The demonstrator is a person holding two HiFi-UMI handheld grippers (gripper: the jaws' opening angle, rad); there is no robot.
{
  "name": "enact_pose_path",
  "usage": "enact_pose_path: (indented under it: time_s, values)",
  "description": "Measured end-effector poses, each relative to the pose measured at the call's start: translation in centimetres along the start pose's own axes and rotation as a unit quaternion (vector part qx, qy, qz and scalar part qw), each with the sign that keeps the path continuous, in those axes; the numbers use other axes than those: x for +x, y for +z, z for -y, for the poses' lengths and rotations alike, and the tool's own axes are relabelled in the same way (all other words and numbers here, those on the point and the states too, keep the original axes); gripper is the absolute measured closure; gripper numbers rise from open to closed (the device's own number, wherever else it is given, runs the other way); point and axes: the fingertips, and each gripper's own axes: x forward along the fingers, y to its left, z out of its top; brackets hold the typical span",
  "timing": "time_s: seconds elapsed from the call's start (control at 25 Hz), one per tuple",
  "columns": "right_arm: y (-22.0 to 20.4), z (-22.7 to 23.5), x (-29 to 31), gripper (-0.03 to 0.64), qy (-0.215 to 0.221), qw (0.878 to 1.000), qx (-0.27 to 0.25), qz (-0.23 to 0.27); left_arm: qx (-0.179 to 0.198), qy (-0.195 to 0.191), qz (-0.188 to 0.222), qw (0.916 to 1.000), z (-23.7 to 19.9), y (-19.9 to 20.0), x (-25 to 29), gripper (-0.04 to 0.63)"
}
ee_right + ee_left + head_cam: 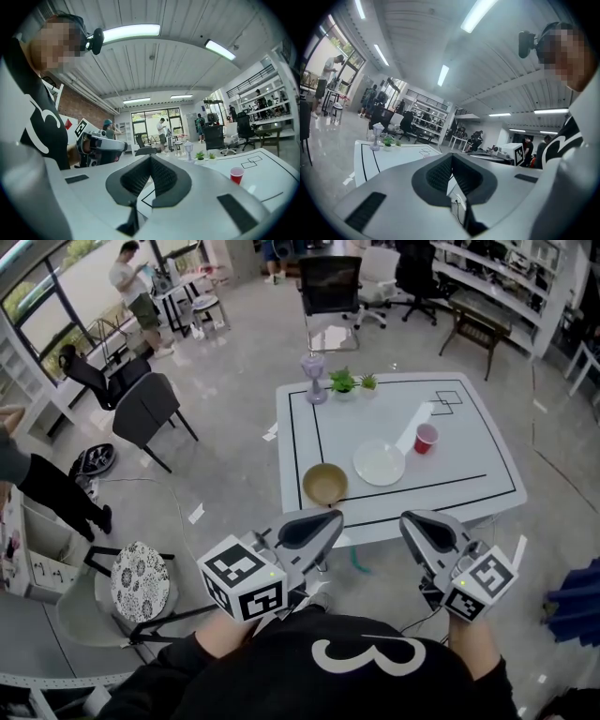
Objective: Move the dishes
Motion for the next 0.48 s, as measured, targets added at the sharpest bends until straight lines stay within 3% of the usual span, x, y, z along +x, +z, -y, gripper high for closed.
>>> enact_pose_path:
  time_s: [0.48]
  values:
    - [0.9, -1.0, -3.2, 0.609, 0.004, 1.0, -0.013, 0.01, 0.023, 0.003, 0.017, 0.9996, 3.4, 0.1, 0.0, 0.594]
